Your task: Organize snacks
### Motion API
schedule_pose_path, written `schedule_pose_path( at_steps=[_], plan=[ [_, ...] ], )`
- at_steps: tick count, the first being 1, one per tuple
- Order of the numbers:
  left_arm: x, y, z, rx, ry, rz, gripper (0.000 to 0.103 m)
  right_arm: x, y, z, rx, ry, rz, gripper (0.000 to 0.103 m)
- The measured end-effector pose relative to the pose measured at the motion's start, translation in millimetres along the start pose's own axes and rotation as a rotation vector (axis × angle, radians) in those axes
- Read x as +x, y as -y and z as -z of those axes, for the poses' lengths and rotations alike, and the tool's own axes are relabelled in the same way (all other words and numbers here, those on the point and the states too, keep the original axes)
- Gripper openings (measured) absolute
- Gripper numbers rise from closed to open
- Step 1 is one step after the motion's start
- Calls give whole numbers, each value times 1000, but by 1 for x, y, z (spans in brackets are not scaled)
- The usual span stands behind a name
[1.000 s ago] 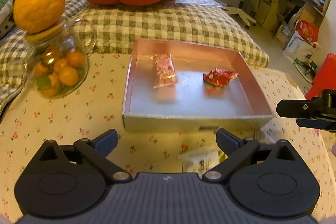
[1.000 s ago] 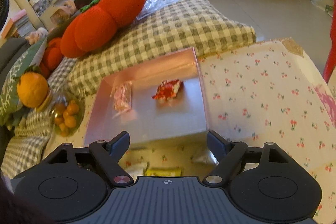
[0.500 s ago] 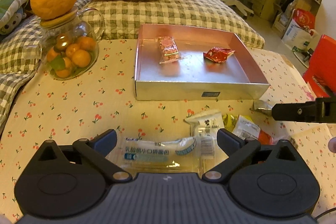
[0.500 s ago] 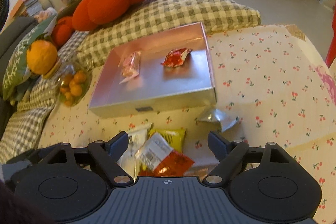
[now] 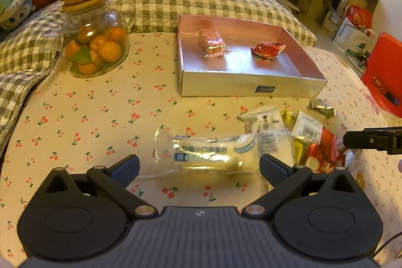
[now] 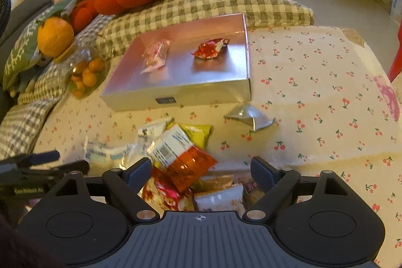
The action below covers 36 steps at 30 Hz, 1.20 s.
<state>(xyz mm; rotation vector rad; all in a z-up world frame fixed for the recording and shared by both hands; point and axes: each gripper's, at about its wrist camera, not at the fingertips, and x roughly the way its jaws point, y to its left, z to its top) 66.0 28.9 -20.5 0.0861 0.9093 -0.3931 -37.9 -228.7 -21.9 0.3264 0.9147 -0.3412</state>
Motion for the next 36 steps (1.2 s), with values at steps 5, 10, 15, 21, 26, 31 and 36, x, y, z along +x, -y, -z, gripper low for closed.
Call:
schedule_pose_path(
  at_steps=[5, 10, 15, 21, 26, 31, 36],
  plan=[
    [4, -5, 9, 75, -3, -2, 102, 3, 2, 13, -21, -60, 20, 88],
    [13, -4, 16, 258, 25, 9, 101, 4, 3, 29, -36, -127, 31, 88],
    [23, 2, 13, 357, 32, 52, 101, 11, 3, 40, -72, -177, 49, 88],
    [40, 19, 9, 457, 13, 80, 99, 16, 1, 46, -117, -187, 64, 88],
    [47, 24, 10, 493, -1, 64, 99, 16, 1, 47, -162, -175, 83, 88],
    [44, 23, 8, 481, -24, 68, 85, 14, 6, 46, -179, -160, 111, 85],
    [40, 24, 9, 473, -45, 73, 71, 10, 12, 43, -150, -148, 103, 69]
  ],
)
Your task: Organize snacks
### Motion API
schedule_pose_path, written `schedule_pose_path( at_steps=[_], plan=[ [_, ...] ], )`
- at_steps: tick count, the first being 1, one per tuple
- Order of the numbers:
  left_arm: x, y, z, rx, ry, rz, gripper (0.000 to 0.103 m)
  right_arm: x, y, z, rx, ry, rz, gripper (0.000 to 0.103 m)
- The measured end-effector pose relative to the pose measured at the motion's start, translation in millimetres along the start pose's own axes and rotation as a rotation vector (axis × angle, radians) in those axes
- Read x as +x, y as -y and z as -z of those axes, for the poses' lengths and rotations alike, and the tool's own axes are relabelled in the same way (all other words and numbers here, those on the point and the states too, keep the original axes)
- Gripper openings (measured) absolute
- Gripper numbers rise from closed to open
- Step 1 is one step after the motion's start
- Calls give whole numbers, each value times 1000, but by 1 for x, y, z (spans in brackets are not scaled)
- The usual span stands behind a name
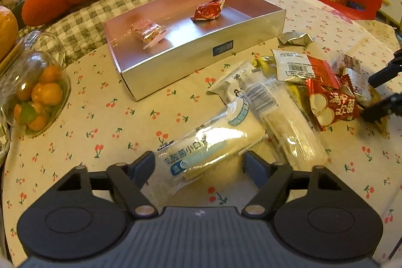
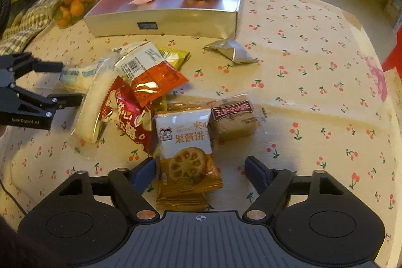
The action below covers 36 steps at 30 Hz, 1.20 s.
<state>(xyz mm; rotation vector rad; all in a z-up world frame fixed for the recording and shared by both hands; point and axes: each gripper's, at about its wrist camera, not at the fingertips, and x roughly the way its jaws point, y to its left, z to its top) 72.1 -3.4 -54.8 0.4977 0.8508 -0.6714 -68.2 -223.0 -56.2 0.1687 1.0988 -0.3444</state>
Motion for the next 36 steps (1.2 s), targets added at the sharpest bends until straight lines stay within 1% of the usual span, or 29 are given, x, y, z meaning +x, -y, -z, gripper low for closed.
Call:
schedule_pose_path(
  at_steps=[3, 4, 6, 7, 11, 14, 18, 25, 29, 31, 33, 36],
  plan=[
    [-4, 2, 2, -2, -21, 17, 62, -2, 2, -1, 16, 5, -19, 59],
    [-6, 3, 3, -1, -27, 25, 58, -3, 2, -1, 18, 8, -24, 57],
    [-9, 5, 5, 3, -42, 46, 56, -5, 1, -2, 20, 13, -35, 48],
    [-11, 7, 6, 9, -51, 59, 55, -5, 1, -2, 22, 15, -43, 45],
    [-16, 12, 9, 51, -72, 94, 54, -8, 2, -5, 32, 23, -63, 41],
    [-17, 11, 8, 55, -59, 83, 54, -11, 2, -6, 42, 32, -79, 40],
    [-13, 10, 4, 63, -30, 49, 67, -15, 4, -8, 52, 45, -92, 39],
    [0, 12, -6, 117, -1, -29, 71, -18, 7, -11, 81, 48, -125, 38],
    [0, 11, -11, 120, 25, -33, 74, -20, 8, -14, 99, 50, -148, 38],
    [0, 12, -13, 137, 41, -28, 80, -22, 8, -16, 110, 54, -159, 38],
    [0, 14, -14, 159, 55, -27, 81, -23, 9, -17, 118, 61, -166, 38],
    [4, 15, -16, 183, 54, -21, 82, -24, 10, -19, 128, 67, -168, 38]
  ],
)
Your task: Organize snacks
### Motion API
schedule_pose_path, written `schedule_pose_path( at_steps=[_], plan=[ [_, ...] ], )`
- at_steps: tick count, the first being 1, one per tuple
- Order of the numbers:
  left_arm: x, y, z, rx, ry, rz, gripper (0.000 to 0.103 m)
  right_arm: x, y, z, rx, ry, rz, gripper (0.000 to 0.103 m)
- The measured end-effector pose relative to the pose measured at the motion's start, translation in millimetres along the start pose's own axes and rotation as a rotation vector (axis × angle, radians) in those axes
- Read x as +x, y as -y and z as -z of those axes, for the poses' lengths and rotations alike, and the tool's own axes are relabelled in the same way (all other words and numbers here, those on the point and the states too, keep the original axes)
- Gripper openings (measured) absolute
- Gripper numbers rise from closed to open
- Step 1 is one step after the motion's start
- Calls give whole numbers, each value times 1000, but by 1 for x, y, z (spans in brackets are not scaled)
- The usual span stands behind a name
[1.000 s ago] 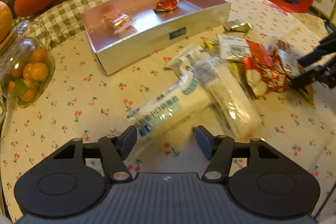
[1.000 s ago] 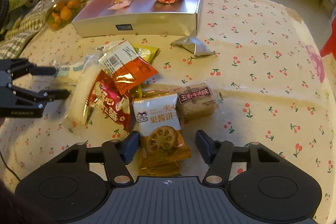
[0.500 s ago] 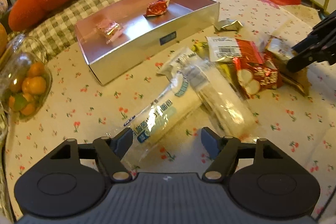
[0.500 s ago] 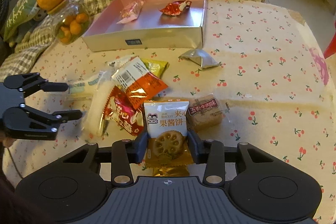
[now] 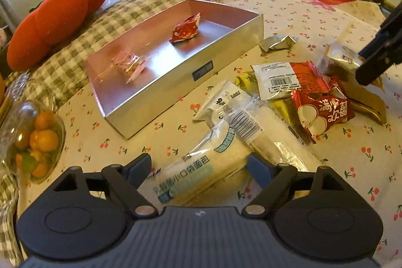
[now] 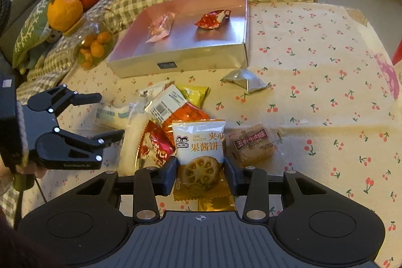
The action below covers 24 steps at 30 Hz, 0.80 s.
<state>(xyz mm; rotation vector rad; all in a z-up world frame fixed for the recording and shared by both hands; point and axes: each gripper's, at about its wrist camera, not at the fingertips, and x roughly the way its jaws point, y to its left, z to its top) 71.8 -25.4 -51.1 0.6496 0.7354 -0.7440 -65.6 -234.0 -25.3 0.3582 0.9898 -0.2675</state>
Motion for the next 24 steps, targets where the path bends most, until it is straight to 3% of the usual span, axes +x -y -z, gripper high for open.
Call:
schedule_pose_path(
  at_steps=[5, 10, 13, 18, 22, 24],
  plan=[
    [9, -5, -3, -23, -56, 33, 82, 3, 1, -4, 8, -1, 2, 38],
    [8, -11, -3, -117, -117, 104, 63, 4, 5, -8, 22, 3, 7, 38],
    [3, -7, -1, -137, -141, 127, 56, 5, 9, -11, 39, 1, 2, 38],
    [-7, 5, 5, -127, -165, 128, 47, 6, 12, -13, 57, 0, -1, 38],
    [-12, 8, 8, -175, -174, 136, 32, 7, 10, -13, 61, 0, -6, 38],
    [-15, 11, 9, -199, -181, 121, 31, 7, 8, -14, 61, 0, -10, 38]
  ],
)
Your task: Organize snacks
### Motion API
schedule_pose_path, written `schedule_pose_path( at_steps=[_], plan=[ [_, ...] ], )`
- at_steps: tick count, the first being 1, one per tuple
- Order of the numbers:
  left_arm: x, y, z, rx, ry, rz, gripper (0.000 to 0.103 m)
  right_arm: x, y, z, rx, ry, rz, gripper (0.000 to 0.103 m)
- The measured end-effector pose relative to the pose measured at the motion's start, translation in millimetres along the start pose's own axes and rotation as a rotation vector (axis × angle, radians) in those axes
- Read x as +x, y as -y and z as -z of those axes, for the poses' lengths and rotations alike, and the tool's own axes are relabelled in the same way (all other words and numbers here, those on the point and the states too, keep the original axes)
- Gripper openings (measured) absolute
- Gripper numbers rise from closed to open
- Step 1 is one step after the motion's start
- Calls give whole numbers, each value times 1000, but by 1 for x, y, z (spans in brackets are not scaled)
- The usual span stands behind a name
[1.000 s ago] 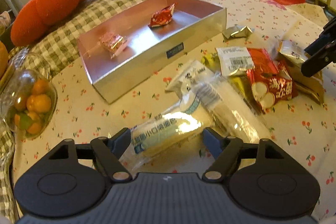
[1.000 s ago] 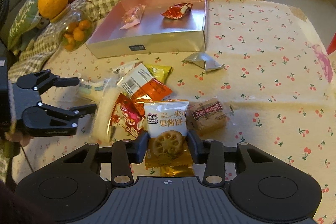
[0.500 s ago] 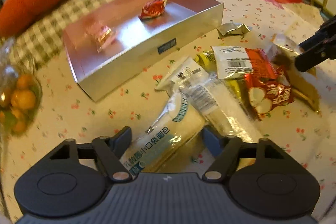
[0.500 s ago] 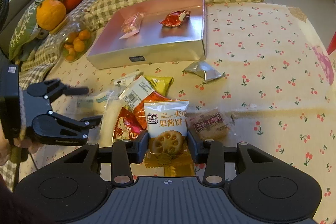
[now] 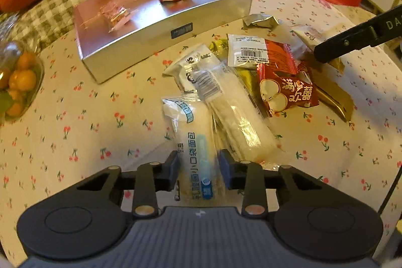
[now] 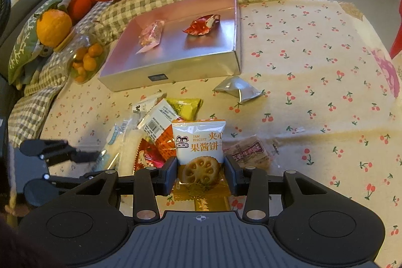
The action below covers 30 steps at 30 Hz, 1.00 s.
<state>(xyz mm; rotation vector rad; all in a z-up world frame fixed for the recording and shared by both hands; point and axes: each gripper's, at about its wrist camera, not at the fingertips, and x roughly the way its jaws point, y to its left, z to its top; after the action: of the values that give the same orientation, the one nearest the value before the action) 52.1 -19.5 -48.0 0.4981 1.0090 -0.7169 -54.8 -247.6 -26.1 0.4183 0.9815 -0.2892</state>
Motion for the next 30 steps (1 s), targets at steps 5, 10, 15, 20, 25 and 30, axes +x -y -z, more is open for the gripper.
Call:
schedule_pose_path(
  at_steps=[5, 10, 15, 20, 25, 30],
  plan=[
    [-3, 2, 3, -79, -12, -14, 29, -2, -7, -1, 0, 5, -19, 38],
    [-7, -4, 3, -181, -6, -5, 27, -3, -14, -4, 0, 15, -31, 38],
    [-15, -8, 1, -245, 22, -16, 26, -3, -19, -8, 1, 23, -40, 39],
    [-23, -10, -2, -281, 48, -28, 26, -2, -23, -11, 7, 26, -46, 39],
    [-29, -15, -5, -318, 73, -31, 26, -2, -26, -15, 14, 34, -50, 39],
    [-34, -20, -8, -360, 96, -36, 26, -3, -27, -22, 25, 50, -55, 39]
  ],
)
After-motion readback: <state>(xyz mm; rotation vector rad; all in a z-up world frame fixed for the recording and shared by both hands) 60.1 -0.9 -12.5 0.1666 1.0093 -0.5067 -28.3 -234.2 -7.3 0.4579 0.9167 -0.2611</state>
